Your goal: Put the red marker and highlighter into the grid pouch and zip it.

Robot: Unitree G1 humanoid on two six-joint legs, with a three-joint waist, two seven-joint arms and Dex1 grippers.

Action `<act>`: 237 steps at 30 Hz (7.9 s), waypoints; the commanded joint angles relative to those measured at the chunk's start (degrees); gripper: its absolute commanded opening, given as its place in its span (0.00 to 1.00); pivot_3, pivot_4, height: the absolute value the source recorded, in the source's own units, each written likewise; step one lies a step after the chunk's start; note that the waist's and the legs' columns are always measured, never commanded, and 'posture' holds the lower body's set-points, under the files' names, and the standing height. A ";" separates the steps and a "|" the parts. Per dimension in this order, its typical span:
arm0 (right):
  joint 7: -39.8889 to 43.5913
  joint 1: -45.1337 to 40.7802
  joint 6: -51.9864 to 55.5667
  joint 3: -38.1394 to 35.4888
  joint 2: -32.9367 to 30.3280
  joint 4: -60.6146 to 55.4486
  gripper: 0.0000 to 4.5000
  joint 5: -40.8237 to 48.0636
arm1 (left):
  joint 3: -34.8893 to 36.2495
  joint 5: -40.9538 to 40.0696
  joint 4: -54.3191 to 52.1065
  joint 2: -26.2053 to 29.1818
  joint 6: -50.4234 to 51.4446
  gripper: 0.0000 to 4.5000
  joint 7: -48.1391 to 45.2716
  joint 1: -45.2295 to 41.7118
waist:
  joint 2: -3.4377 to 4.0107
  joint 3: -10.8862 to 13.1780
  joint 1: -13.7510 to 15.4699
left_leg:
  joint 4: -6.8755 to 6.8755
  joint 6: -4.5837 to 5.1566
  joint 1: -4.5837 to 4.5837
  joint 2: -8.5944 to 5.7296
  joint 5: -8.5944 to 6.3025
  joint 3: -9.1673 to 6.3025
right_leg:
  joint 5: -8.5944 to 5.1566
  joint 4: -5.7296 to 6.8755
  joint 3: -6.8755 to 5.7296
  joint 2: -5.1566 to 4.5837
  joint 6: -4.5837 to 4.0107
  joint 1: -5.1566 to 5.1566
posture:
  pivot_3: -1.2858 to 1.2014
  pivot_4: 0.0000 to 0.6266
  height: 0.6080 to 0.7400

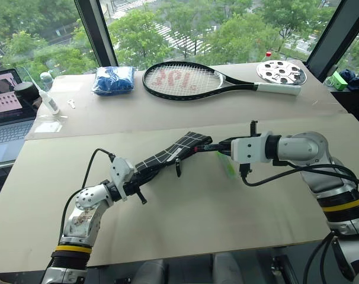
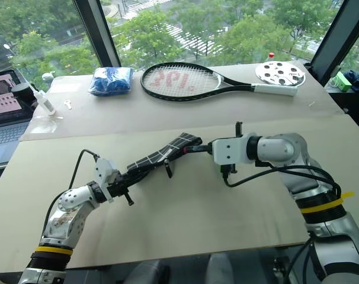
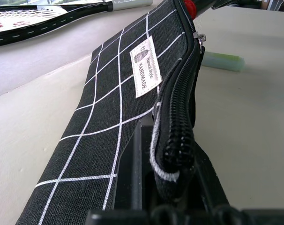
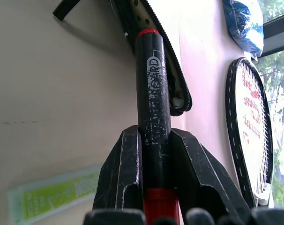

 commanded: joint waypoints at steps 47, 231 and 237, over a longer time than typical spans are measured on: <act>-3.57 2.91 26.08 -16.10 2.92 4.10 0.63 21.26 | 1.48 -2.39 -2.84 -1.37 2.31 0.00 1.85 -0.58 | 0.00 0.00 0.09 | -0.04 0.00 -0.01 0.01 0.00 -0.01 | 0.03 -0.02 0.01 0.01 -0.04 -0.02 | 0.52 0.24 1.00; 0.55 2.55 47.70 -9.15 3.48 3.78 0.26 31.74 | 0.59 -1.57 -2.13 -2.79 1.16 0.00 2.89 -0.50 | -0.13 0.04 0.00 | 0.04 -0.02 -0.07 0.04 0.01 0.11 | 0.18 -0.05 0.01 0.00 -0.08 -0.12 | 0.52 0.24 1.00; 7.82 5.44 62.08 -19.92 1.34 -1.59 0.56 49.05 | -1.49 0.02 -0.28 -1.66 -0.24 0.00 -0.44 -2.54 | -0.15 0.06 0.34 | 0.05 -0.01 -0.09 0.02 0.00 0.10 | 0.19 -0.05 0.01 -0.01 -0.07 -0.12 | 0.52 0.24 1.00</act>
